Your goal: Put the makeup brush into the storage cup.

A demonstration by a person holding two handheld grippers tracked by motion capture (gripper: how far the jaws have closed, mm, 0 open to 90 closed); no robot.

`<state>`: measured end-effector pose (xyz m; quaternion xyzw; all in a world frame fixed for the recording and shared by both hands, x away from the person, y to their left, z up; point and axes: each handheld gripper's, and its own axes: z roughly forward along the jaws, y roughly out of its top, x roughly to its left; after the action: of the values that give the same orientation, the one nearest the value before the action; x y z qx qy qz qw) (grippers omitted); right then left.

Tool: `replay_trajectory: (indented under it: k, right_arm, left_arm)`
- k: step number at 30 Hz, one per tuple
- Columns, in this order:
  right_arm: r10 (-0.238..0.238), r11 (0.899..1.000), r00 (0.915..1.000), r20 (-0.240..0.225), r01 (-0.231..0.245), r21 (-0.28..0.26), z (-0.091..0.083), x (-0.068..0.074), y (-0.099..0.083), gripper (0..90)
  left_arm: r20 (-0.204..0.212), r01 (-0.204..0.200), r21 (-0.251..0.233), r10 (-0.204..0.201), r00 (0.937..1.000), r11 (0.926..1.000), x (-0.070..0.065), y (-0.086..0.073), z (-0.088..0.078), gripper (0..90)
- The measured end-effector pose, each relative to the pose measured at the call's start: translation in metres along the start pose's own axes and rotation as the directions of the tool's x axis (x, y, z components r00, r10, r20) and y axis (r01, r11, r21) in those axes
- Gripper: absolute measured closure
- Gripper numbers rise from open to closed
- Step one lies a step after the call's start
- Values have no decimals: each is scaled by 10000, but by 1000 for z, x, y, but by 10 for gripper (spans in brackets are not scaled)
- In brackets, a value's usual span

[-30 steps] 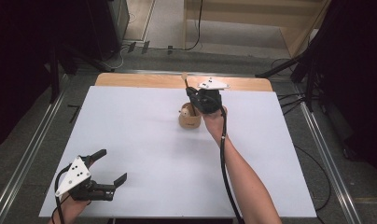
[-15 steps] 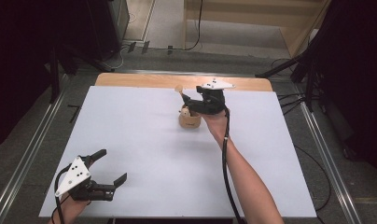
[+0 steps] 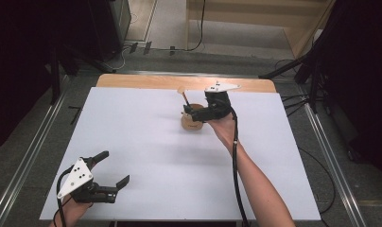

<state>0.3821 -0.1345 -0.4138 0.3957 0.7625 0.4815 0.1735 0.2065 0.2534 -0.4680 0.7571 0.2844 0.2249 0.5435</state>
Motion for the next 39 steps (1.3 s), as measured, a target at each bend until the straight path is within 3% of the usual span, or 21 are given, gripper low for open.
replay_trajectory:
  k: [39]
  right_arm:
    - [-869,9924,9946,-562,914,827,-52,17,-40,0]
  left_arm:
    - [88,-26,12,26,10000,10000,-1,1,4,0]
